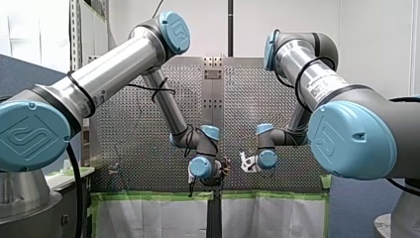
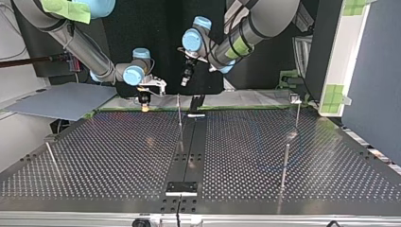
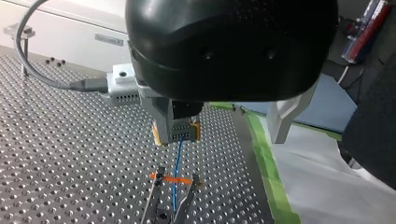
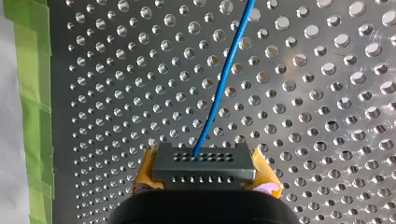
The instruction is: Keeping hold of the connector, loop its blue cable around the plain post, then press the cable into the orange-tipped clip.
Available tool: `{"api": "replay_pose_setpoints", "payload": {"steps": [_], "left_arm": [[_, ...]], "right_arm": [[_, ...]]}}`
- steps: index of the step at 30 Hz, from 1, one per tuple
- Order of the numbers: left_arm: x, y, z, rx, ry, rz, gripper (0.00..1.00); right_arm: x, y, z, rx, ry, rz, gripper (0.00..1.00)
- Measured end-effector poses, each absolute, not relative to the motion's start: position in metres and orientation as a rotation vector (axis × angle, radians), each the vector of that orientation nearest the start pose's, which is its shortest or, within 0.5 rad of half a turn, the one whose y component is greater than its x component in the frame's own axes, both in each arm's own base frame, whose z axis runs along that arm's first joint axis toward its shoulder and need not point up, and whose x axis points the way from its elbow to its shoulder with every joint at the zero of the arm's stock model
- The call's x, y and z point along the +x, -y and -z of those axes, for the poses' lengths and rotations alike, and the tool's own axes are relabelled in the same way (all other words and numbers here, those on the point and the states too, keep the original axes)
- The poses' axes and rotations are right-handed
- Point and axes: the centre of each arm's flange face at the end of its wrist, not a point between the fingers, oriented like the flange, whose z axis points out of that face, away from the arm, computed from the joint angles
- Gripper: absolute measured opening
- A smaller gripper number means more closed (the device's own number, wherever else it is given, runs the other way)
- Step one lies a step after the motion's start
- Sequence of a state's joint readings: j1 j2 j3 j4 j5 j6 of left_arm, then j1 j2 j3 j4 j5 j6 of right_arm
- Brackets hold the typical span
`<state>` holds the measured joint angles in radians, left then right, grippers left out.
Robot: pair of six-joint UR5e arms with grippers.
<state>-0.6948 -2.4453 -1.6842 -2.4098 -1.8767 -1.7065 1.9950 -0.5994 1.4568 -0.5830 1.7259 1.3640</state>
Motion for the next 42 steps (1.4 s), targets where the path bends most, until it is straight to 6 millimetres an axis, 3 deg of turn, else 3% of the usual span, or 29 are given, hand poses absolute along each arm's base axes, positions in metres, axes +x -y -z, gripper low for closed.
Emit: {"api": "replay_pose_setpoints", "payload": {"steps": [17,42], "left_arm": [[0.399,0.458,0.014,0.263,-1.818,0.175,1.0],[0.398,0.459,0.014,0.267,-1.82,0.175,1.0]], "right_arm": [[0.385,0.567,0.018,1.722,1.005,-1.077,0.0],[0.384,0.566,0.021,1.727,1.005,-1.072,0.0]]}}
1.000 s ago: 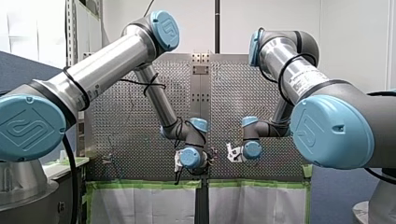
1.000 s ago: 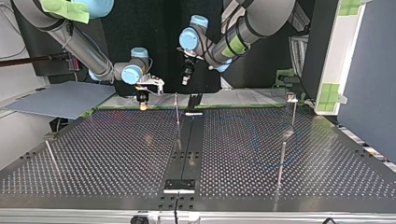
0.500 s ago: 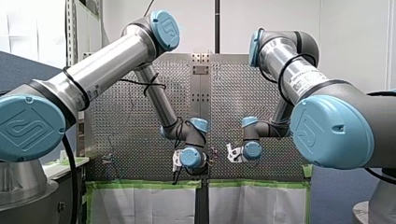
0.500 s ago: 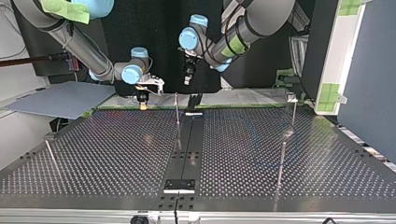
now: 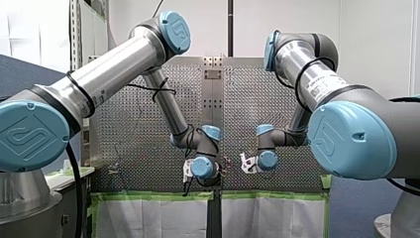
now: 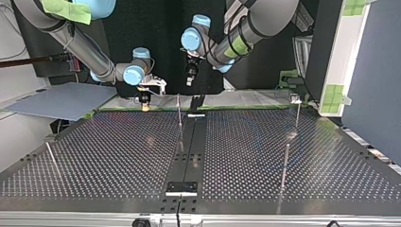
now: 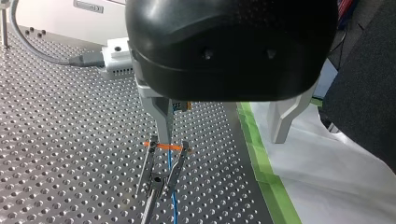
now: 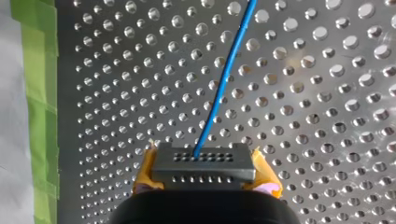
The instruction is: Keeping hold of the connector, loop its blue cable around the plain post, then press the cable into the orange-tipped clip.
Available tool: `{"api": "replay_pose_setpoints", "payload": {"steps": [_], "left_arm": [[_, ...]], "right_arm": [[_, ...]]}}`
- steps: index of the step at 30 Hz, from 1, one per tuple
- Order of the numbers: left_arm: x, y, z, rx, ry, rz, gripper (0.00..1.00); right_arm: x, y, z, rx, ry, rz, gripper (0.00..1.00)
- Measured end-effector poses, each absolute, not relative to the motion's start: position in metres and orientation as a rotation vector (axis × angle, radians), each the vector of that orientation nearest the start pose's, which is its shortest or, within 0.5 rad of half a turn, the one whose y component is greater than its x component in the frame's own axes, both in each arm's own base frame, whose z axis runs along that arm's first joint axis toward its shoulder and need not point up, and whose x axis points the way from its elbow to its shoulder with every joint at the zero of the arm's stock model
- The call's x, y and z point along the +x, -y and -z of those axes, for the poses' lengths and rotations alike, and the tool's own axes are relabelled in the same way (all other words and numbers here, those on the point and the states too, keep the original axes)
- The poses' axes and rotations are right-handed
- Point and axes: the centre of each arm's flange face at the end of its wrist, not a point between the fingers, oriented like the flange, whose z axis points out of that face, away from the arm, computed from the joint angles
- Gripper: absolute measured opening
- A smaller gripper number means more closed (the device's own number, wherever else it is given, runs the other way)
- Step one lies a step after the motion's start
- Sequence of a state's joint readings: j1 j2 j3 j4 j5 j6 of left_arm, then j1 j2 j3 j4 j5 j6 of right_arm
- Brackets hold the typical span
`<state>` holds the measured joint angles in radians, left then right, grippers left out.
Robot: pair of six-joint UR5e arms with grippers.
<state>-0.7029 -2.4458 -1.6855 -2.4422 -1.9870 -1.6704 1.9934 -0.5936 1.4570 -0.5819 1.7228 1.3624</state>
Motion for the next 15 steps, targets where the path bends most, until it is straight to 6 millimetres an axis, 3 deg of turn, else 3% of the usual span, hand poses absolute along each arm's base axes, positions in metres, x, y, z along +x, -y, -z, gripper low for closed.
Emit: {"api": "replay_pose_setpoints", "payload": {"steps": [15], "left_arm": [[0.3973,0.4612,0.0145,0.26,-1.823,0.212,1.0]], "right_arm": [[0.3821,0.5619,0.0266,1.741,1.008,-1.065,0.0]]}}
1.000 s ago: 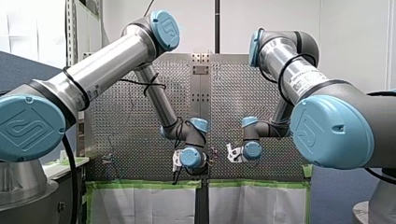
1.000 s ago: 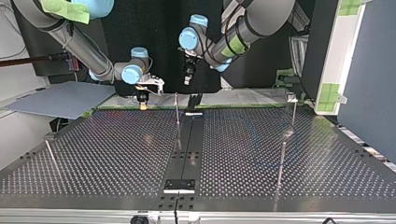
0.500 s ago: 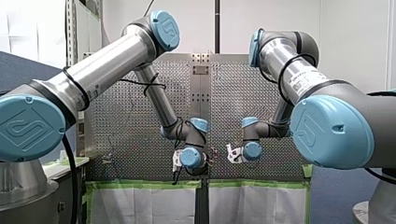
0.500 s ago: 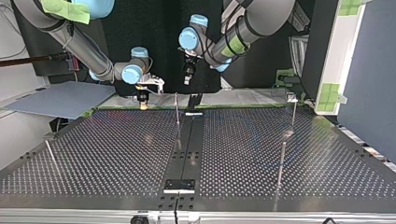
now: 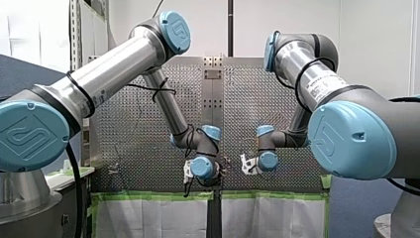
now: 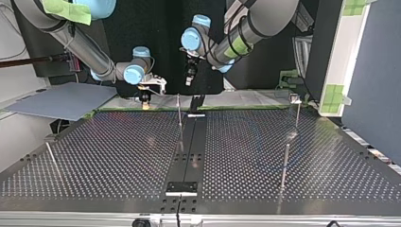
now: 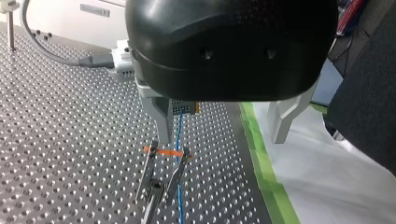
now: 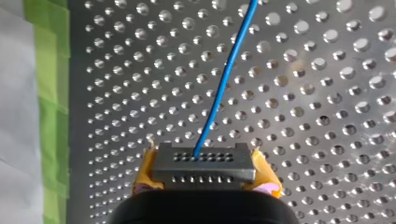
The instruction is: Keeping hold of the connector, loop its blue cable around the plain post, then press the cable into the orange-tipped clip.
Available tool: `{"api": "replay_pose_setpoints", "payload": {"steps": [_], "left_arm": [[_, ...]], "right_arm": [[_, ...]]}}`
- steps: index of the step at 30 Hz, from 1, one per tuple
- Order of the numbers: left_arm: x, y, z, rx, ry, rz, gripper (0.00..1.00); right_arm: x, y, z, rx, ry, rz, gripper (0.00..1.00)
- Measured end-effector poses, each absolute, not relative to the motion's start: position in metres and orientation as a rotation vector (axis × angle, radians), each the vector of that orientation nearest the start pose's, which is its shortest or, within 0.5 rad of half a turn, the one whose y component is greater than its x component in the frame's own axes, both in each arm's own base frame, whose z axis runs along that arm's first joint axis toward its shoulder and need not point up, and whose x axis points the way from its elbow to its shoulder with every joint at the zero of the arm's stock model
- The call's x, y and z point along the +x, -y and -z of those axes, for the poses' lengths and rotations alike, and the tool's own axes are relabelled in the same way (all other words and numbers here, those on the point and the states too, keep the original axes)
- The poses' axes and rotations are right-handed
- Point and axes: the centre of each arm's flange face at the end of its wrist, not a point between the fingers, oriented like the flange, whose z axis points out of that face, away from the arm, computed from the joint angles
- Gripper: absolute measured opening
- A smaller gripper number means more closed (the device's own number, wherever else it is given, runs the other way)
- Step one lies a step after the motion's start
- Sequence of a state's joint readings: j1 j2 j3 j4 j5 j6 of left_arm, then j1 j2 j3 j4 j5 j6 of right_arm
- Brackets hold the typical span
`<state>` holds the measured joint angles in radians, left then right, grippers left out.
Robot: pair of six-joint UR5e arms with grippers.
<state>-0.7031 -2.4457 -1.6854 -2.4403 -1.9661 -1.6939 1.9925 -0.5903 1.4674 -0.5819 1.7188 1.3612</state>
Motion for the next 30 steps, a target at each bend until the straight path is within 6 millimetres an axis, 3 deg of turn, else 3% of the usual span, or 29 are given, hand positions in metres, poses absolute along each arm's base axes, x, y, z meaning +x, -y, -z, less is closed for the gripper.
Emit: {"api": "replay_pose_setpoints", "payload": {"steps": [7,19,24,30], "left_arm": [[0.394,0.463,0.017,0.27,-1.86,0.282,1.0],[0.391,0.445,0.022,0.181,-1.963,0.239,1.0],[0.382,0.429,0.03,0.177,-2.025,0.197,1.0],[0.368,0.411,0.04,0.188,-2.063,0.162,1.0]], "right_arm": [[0.38,0.543,0.039,1.783,1.01,-1.041,0.0],[0.386,0.506,0.054,1.876,0.981,-1.004,0.0],[0.388,0.497,0.055,1.915,0.973,-1.027,0.0],[0.388,0.49,0.039,1.921,0.969,-1.059,0.0]]}}
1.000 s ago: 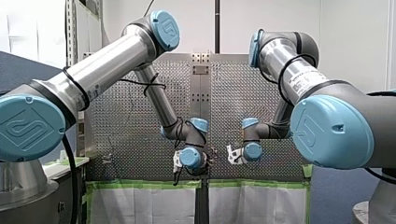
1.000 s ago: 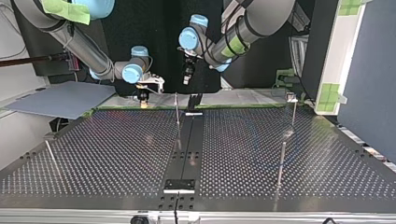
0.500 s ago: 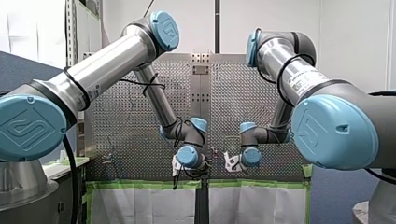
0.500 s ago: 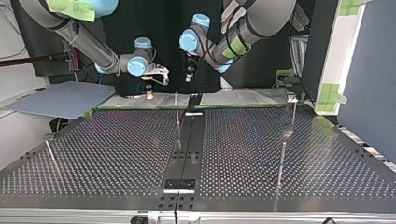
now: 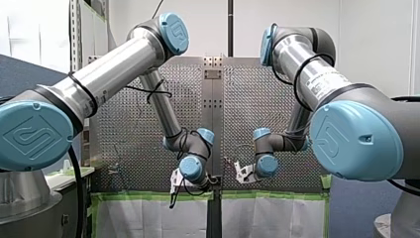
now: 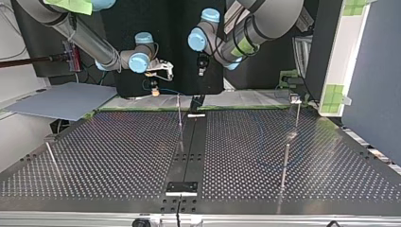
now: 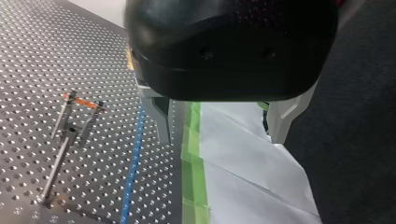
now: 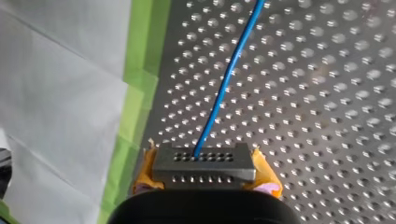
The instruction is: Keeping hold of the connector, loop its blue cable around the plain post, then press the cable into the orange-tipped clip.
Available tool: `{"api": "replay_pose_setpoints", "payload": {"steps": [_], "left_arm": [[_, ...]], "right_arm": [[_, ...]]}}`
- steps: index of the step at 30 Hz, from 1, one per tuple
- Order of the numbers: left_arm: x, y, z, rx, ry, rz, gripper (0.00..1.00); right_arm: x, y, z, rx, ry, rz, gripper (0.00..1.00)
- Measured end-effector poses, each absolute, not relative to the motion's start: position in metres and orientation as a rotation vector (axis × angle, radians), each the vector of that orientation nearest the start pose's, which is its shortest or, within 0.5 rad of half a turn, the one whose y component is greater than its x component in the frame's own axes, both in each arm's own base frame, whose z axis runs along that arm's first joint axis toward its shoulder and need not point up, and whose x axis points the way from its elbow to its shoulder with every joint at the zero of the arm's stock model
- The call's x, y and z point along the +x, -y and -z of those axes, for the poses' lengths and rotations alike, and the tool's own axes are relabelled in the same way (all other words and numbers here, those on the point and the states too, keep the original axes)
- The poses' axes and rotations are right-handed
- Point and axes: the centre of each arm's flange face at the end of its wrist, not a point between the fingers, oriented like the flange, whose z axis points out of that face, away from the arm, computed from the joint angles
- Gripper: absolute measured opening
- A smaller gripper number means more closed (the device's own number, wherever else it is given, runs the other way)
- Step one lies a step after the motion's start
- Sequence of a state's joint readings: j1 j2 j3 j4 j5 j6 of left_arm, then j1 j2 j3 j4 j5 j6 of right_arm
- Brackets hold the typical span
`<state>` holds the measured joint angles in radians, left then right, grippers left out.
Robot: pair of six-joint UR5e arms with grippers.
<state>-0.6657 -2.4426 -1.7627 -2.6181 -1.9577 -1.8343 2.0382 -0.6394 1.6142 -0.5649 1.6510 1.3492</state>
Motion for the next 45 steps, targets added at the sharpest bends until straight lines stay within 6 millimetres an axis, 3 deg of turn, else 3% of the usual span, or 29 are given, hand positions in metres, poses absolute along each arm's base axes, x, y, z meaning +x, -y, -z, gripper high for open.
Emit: {"api": "replay_pose_setpoints", "payload": {"steps": [7,18,27,36,41,45], "left_arm": [[0.36,0.405,0.036,0.191,-2.052,0.169,1.0],[0.351,0.408,0.027,0.206,-2.045,0.183,1.0],[0.345,0.407,-0.005,0.211,-2.019,0.217,1.0],[0.337,0.404,-0.033,0.213,-1.992,0.236,1.0],[0.339,0.408,-0.055,0.216,-1.951,0.254,1.0],[0.338,0.41,-0.061,0.219,-1.939,0.259,1.0]], "right_arm": [[0.388,0.489,0.011,1.892,0.969,-1.093,0.0],[0.377,0.464,0.006,1.903,0.977,-1.082,0.0],[0.366,0.452,-0.024,1.817,1.019,-1.176,0.0],[0.363,0.421,-0.047,1.81,1.051,-1.225,0.0],[0.366,0.406,-0.05,1.833,1.046,-1.238,0.0],[0.369,0.4,-0.049,1.843,1.049,-1.246,0.0]]}}
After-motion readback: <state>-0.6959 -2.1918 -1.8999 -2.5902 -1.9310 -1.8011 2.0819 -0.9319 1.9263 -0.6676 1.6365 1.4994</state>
